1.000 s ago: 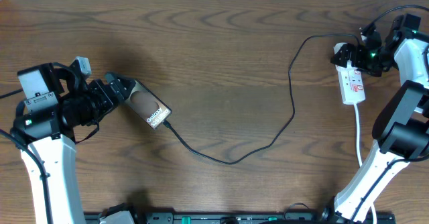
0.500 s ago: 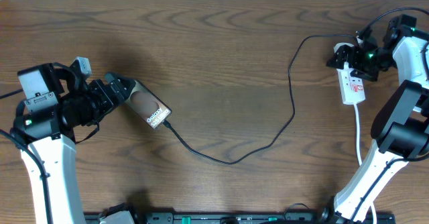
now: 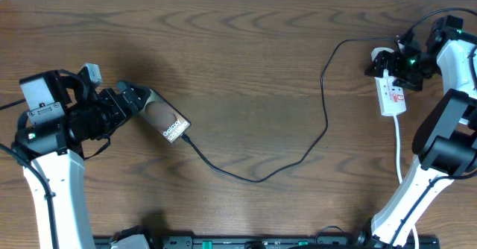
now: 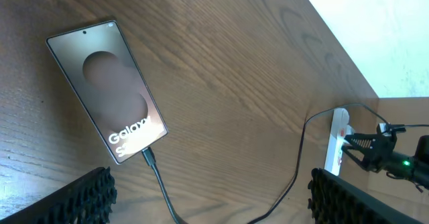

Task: Plug charger to phone and switch on socket

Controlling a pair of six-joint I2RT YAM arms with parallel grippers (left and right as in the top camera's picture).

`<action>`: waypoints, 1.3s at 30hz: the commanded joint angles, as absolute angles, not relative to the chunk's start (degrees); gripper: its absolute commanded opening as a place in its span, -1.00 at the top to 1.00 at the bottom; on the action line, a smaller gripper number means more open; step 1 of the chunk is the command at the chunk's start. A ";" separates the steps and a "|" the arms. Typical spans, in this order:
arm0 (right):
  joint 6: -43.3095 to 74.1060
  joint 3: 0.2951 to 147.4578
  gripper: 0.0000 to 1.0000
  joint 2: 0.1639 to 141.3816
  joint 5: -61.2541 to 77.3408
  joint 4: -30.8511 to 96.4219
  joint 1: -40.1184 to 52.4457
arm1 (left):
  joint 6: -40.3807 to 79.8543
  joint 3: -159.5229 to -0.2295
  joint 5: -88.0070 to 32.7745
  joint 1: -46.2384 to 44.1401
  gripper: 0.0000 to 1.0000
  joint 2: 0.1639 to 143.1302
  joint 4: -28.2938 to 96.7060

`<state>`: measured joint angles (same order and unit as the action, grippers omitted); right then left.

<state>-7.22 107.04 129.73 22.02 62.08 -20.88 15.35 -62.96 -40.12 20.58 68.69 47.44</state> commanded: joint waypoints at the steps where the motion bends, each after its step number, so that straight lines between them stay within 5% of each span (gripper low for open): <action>1: -6.22 109.12 -0.99 131.52 19.66 62.87 -21.39 | 14.98 -62.67 -39.79 20.82 -0.83 68.58 47.55; 39: -7.94 109.93 -0.99 131.52 24.53 59.81 -21.54 | 14.98 -62.67 -39.79 20.82 -0.82 68.58 48.40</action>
<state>-7.97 108.81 130.87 22.50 59.75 -21.30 15.35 -62.96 -40.12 20.58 68.69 48.21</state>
